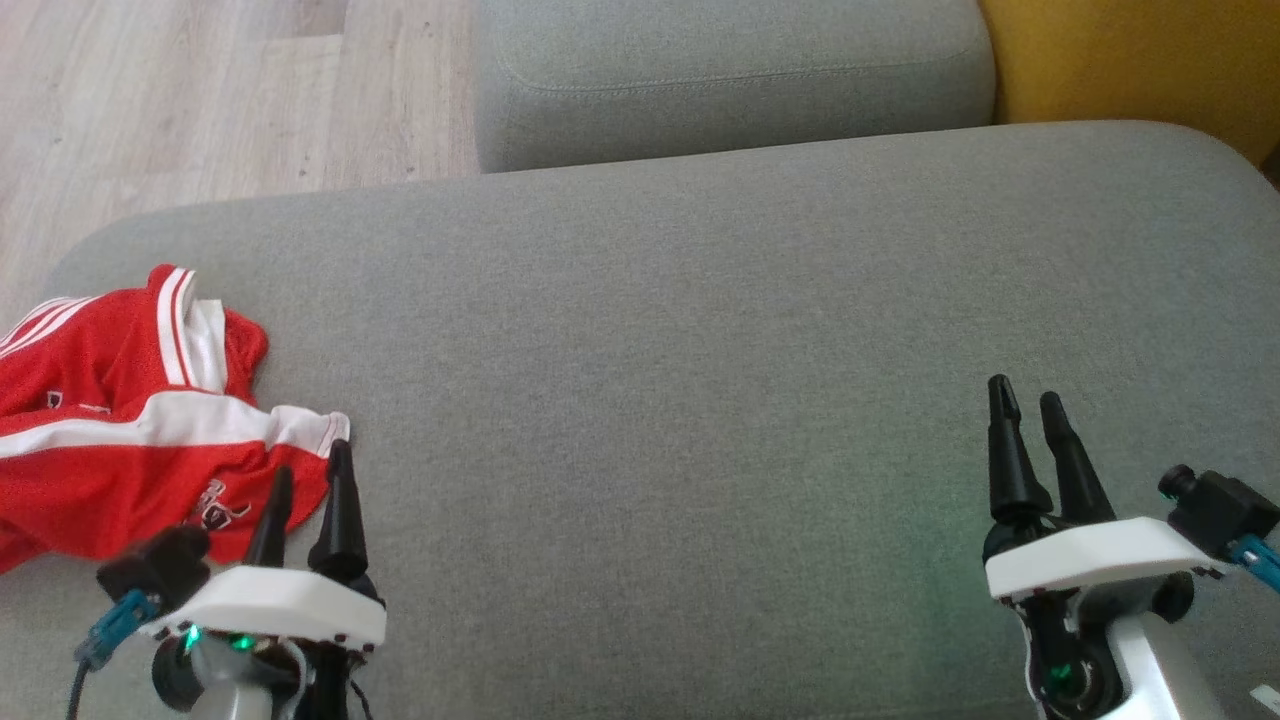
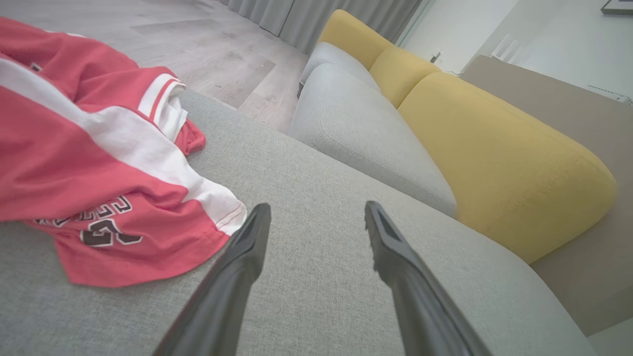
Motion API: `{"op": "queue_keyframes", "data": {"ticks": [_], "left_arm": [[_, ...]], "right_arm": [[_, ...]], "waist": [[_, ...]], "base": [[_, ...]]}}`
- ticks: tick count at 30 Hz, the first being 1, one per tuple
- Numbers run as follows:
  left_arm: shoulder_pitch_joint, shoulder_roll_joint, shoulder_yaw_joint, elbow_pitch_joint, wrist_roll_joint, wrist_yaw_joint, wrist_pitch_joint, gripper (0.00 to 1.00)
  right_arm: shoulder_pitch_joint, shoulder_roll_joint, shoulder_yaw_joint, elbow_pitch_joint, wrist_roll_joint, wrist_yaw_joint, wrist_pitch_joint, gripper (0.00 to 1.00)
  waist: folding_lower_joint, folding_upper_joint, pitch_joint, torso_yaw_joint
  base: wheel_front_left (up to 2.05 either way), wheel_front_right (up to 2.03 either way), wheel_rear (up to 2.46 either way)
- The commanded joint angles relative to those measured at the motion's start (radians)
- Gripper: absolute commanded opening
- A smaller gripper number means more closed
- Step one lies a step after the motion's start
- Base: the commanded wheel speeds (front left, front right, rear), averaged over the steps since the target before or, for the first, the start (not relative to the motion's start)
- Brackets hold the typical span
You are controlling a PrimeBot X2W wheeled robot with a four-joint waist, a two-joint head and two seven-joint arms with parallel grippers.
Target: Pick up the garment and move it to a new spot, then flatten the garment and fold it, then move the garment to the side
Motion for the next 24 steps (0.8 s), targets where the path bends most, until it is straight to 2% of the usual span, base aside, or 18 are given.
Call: {"op": "queue_keyframes", "data": {"ticks": [1, 24], "left_arm": [[-0.062, 0.016, 0.017, -0.041, 0.042, 0.003, -0.016, 1.00], [-0.071, 0.014, 0.001, -0.059, 0.328, 0.021, -0.083, 1.00]], "right_arm": [[-0.055, -0.008, 0.023, -0.042, -0.038, -0.001, -0.016, 1.00], [-0.070, -0.020, 0.089, -0.047, -0.278, -0.001, -0.084, 1.00]], "waist": [[0.0000, 0.0000, -0.002, -0.001], [0.0000, 0.0000, -0.013, -0.005]], "base": [[0.00, 0.00, 0.00], [0.00, 0.00, 0.00]]}}
